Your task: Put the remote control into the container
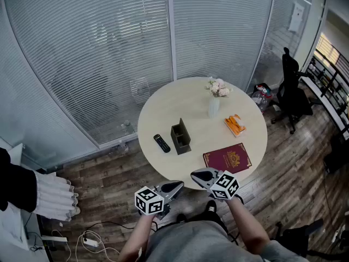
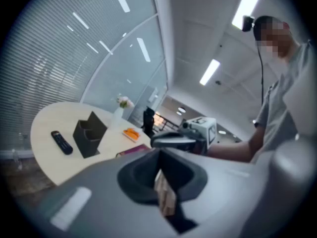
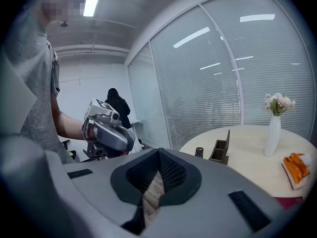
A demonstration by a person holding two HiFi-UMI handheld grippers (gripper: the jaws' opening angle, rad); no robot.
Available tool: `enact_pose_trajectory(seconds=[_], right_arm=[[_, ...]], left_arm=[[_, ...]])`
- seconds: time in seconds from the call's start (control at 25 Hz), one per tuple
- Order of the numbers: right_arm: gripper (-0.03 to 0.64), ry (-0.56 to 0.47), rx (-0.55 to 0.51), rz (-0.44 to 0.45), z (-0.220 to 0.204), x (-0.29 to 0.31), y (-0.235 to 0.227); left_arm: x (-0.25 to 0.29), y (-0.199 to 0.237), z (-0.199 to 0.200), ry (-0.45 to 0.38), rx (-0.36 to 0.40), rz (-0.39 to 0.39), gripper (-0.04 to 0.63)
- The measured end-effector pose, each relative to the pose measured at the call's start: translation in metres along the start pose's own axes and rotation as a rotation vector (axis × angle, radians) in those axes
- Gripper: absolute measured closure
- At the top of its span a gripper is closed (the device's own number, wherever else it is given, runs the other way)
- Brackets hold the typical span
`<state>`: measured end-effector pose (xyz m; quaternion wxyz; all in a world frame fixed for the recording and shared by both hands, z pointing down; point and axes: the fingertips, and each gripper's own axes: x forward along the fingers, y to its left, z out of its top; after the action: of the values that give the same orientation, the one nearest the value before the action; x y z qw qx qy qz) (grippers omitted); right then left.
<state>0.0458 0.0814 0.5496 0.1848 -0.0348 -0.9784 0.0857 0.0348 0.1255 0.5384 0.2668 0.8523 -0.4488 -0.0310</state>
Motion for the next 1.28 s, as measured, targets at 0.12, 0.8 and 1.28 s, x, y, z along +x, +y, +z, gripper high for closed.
enact_pose_trajectory(seconds=[0.12, 0.8, 1.28], right_arm=[[0.6, -0.022, 0.027, -0.008, 0.002, 0.003, -0.002], [0.6, -0.036, 0.043, -0.008, 0.003, 0.012, 0.004], [0.6, -0.021, 0.049, -0.011, -0.003, 0.012, 0.008]], left_arm=[[-0.003, 0.006, 0.002, -0.01, -0.007, 0.0, 0.595], [-0.009, 0.012, 0.004, -0.012, -0.009, -0.021, 0.595], [-0.01, 0.012, 0.003, -0.008, -0.02, -0.027, 0.595]])
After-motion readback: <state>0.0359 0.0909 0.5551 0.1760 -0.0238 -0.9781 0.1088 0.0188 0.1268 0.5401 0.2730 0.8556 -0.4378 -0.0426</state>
